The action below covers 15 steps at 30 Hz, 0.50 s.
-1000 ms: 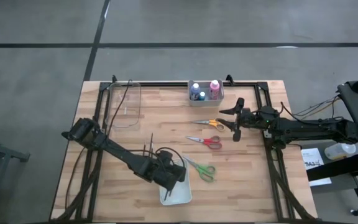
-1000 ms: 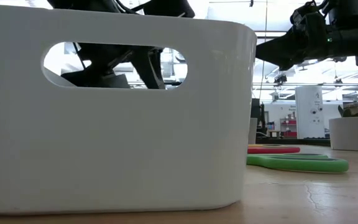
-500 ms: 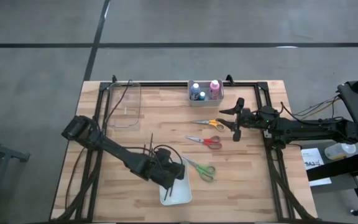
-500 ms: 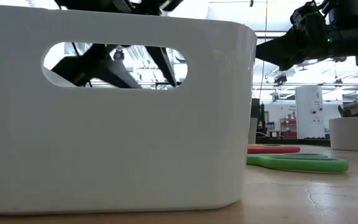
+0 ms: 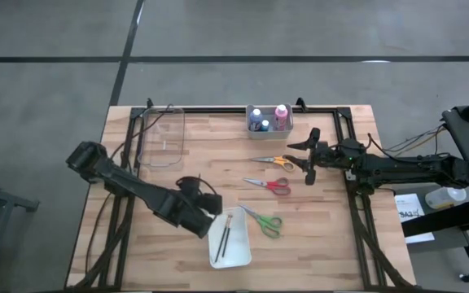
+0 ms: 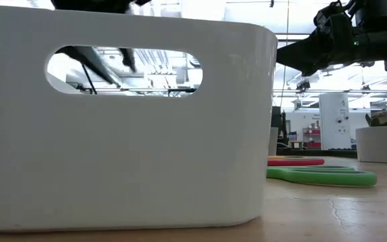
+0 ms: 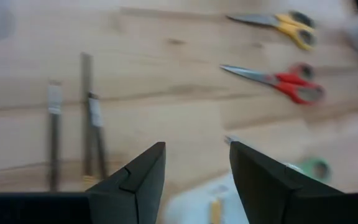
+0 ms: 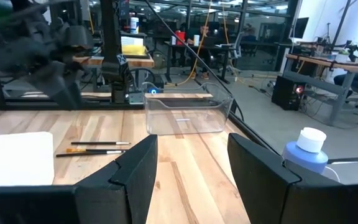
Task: Pick & Place Paint Supplies
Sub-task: Put the left silver liner brush into the gray bin
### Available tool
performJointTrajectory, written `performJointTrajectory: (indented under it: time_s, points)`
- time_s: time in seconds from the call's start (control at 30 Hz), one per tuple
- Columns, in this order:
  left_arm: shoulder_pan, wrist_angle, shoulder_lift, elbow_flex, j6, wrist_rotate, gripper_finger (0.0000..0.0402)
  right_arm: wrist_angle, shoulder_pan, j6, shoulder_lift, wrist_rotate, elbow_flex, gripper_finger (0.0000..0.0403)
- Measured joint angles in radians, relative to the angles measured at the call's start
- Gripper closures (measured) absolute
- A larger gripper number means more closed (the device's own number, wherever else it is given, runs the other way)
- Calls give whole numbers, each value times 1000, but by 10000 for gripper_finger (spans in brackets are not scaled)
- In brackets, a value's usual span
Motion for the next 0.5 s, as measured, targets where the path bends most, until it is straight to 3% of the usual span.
performJointTrajectory:
  time_s: [0.1,0.5]
  points:
    - [0,-69,4,-18,-71,-17,212,0,0,0,0,0,0,209]
    - [10,-50,4,-244,-148,-43,212,0,0,0,0,0,0,209]
